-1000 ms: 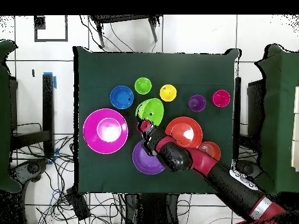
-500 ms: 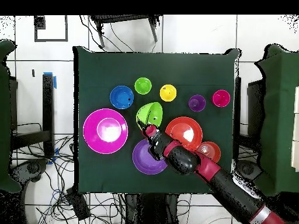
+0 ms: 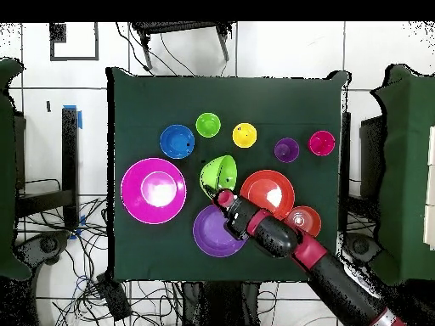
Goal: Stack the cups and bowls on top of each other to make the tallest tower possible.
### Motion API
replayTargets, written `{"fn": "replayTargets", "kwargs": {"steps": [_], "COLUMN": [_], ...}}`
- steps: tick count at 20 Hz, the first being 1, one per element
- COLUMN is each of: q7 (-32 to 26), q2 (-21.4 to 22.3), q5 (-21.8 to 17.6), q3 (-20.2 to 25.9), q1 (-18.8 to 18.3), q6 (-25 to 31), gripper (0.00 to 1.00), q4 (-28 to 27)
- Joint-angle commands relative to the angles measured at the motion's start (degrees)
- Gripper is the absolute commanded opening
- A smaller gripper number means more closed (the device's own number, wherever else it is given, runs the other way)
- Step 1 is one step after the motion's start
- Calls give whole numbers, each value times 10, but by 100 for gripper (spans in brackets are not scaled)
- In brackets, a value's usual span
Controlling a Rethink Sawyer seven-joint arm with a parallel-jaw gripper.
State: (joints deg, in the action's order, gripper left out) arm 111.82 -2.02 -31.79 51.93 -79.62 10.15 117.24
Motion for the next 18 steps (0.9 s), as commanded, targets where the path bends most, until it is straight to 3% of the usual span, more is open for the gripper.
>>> {"fn": "replayTargets", "kwargs": {"steps": [1,18], "q7": [-115,-193], "q2": [-46,-162], "q5": [-42,-2], "q3": [-63,-87], "q1": [2,-37], "q6": [117,174], "gripper": [0,0], "q4": [-64,-147]}}
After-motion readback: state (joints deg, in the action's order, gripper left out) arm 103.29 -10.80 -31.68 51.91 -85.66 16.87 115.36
